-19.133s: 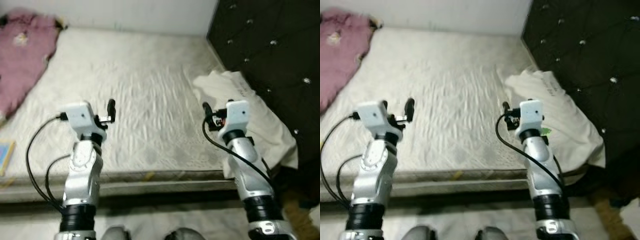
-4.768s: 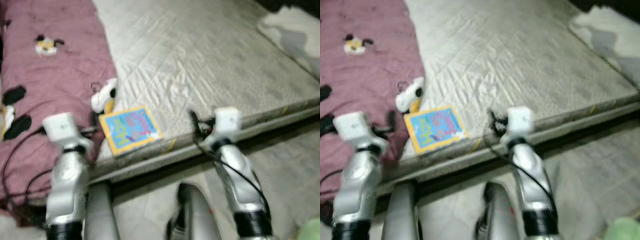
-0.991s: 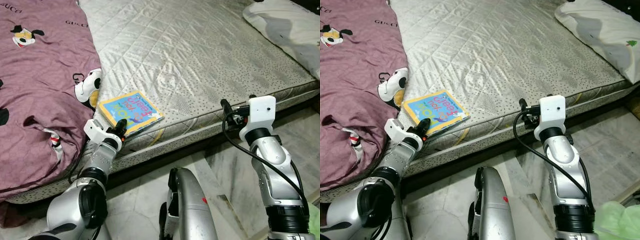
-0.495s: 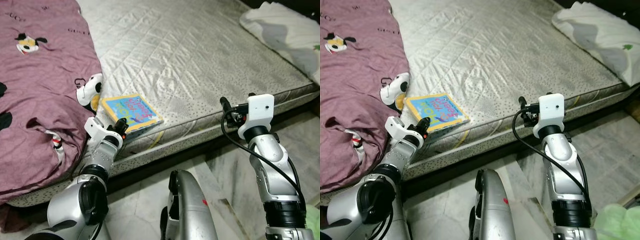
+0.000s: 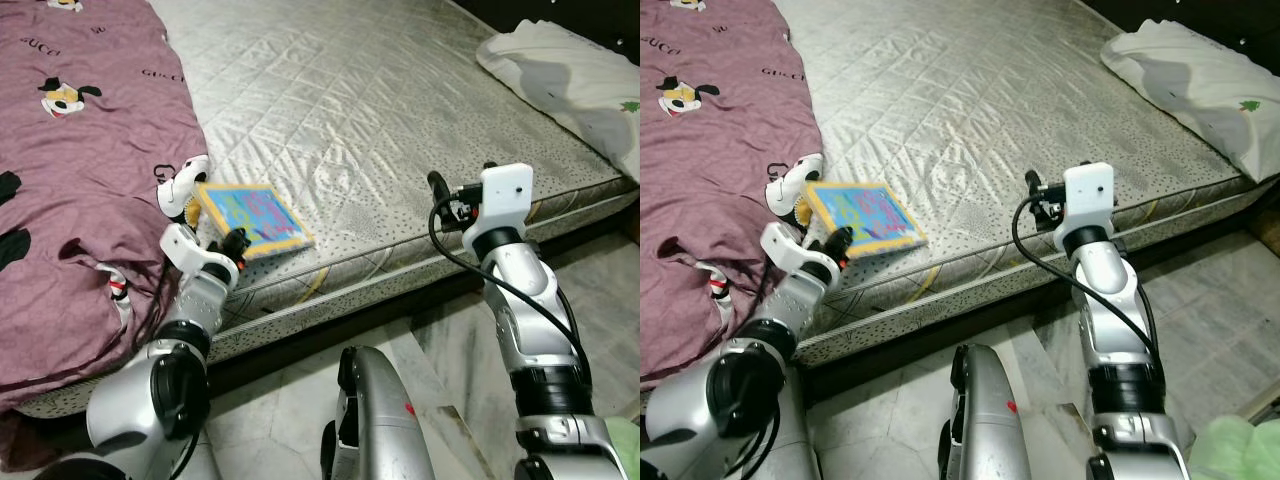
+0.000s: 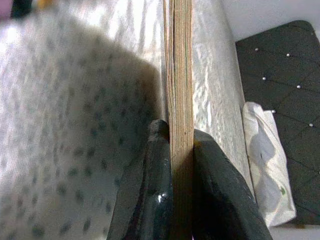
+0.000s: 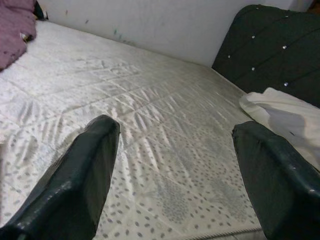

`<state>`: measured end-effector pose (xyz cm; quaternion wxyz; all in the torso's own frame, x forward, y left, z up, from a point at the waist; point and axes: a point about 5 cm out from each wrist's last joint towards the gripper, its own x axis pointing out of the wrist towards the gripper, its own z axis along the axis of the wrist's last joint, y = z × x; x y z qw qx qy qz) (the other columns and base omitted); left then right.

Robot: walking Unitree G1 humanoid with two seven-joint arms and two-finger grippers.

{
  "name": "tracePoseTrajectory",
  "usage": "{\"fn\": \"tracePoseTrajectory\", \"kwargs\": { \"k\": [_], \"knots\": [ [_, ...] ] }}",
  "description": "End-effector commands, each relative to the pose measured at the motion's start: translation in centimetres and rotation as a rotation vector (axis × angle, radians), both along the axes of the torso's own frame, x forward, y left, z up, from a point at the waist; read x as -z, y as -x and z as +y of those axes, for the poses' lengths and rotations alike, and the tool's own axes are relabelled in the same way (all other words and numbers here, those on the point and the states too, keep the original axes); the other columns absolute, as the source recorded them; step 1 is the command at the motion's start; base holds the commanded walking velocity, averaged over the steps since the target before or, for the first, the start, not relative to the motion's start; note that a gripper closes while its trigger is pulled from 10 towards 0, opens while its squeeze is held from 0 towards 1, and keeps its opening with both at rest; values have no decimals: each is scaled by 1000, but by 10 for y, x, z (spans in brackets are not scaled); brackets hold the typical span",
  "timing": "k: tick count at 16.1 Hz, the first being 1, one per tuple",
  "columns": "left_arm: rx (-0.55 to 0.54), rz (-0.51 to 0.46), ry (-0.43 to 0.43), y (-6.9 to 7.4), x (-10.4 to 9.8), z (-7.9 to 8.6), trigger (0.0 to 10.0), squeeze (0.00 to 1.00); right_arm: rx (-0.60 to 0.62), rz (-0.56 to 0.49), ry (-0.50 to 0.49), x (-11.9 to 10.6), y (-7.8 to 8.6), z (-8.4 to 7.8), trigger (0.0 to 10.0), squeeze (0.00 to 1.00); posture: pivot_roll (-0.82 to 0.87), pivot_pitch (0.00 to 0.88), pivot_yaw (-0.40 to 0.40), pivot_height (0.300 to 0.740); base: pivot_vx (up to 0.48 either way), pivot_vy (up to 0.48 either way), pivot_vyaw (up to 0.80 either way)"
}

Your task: Clean up the room

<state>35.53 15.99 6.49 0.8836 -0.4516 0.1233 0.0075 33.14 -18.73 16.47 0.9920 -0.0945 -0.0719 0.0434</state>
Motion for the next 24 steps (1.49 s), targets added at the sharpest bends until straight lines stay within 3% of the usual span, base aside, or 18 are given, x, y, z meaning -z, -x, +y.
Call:
{"fn": "tracePoseTrajectory", "kwargs": {
  "k": [1,3,5,8,10,13,14,18,20,24],
  "knots": [
    [11,-72,-63,-12,-20,1,0,0,4,-14,-8,-2,-6,2,10000,0,-143,0,-112,539,0,0,0],
    [23,-104,-145,-18,-31,5,0,0,7,-36,-28,-3,-12,6,10000,0,-128,0,-94,539,0,0,0],
    [70,-176,-381,-27,-52,11,0,0,18,-57,-67,-4,-17,12,10000,0,-98,0,-62,539,0,0,0],
    [95,-356,-566,-34,-85,8,0,0,29,-44,-181,0,-22,21,10000,0,-62,0,-23,539,0,0,0],
    [97,-423,-745,-20,-87,1,0,0,-14,-11,-308,7,-24,35,10000,0,-40,0,-8,539,0,0,0],
    [32,-385,-904,5,-79,11,0,0,-86,-1,-387,9,-24,53,10000,0,-14,0,0,539,0,0,0],
    [0,-364,-940,12,-77,17,10000,0,-98,-26,-414,6,-24,55,10000,0,5,0,-6,539,0,0,0],
    [-33,-309,-988,26,-75,17,10000,0,-137,-40,-432,1,-26,56,10000,0,18,0,-27,573,0,0,0],
    [-51,-313,-933,30,-85,14,10000,0,-139,-39,-447,2,-23,55,10000,0,15,0,-24,598,0,0,0],
    [4,-334,-947,38,-85,11,10000,0,-124,-30,-456,9,-13,54,10000,0,-2,0,-5,643,0,0,0]
  ]
}}
